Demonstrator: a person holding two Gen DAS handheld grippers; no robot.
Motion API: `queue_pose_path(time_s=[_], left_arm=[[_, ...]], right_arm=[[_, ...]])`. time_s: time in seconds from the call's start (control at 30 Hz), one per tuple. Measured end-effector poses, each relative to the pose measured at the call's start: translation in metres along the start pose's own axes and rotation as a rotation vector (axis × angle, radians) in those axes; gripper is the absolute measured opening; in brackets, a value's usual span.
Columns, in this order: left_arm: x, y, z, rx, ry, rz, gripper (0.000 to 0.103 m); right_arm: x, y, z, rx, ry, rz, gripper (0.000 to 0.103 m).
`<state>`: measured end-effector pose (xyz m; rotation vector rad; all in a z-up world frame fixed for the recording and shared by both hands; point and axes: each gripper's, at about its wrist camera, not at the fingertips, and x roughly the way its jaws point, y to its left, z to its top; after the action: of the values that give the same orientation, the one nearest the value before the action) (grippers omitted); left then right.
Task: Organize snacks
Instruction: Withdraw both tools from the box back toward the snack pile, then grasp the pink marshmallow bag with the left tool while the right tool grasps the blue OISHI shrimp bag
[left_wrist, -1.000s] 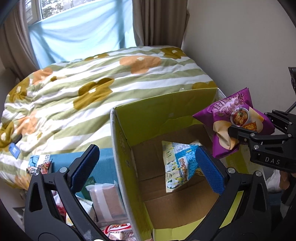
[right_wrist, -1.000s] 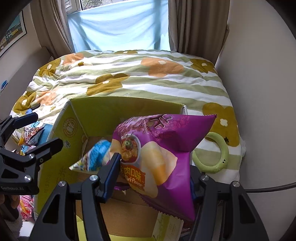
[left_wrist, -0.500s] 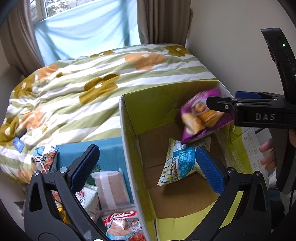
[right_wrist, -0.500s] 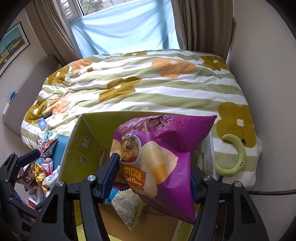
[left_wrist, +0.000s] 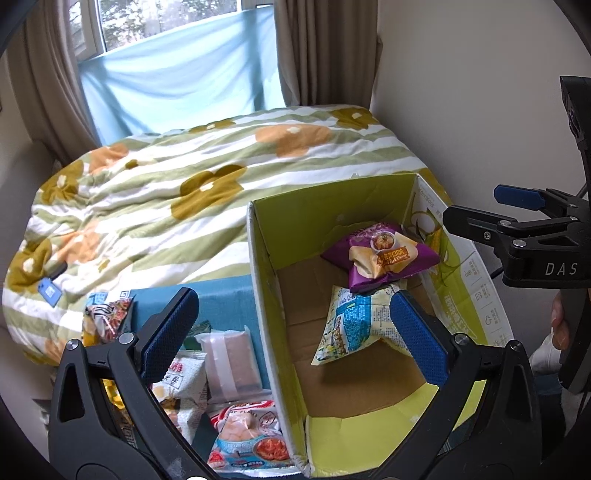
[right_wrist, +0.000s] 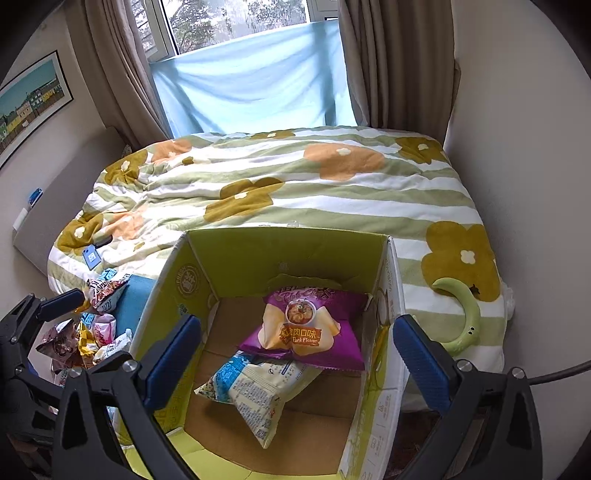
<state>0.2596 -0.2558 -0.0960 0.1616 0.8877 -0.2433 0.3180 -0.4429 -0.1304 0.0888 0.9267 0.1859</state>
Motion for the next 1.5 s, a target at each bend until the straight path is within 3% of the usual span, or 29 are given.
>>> queue_pose_path(time_s=[0.27, 0.5, 0.67, 0.87, 1.03, 1.2, 1.5], left_arm=[[-0.088, 0.018, -0.024, -0.026, -0.097, 0.055, 0.102], [-0.154, 0.057, -0.060, -0.065, -0.157, 0.143, 0.103], [-0.190, 0.094, -0.092, -0.087, -0.206, 0.184, 0.103], [-0.209, 0.144, -0.127, -0.085, -0.186, 0.175, 0.103], [-0.219, 0.184, -0.159, -0.053, -0.159, 0.125, 0.103], [-0.207, 0.212, -0.185, 0.015, -0.082, 0.083, 0.102], [-0.153, 0.230, -0.231, 0.063, 0.069, -0.118, 0.102]], right_arm=[[-0.068, 0.026, -0.012, -0.068, -0.084, -0.055, 0.103], [-0.113, 0.061, -0.033, -0.098, -0.112, -0.037, 0.103], [-0.136, 0.092, -0.056, -0.108, -0.149, -0.007, 0.103], [-0.149, 0.138, -0.086, -0.104, -0.174, -0.010, 0.103], [-0.150, 0.183, -0.107, -0.076, -0.178, -0.025, 0.103], [-0.146, 0.225, -0.123, -0.033, -0.163, -0.044, 0.103], [-0.117, 0.269, -0.155, 0.056, -0.101, -0.119, 0.103]])
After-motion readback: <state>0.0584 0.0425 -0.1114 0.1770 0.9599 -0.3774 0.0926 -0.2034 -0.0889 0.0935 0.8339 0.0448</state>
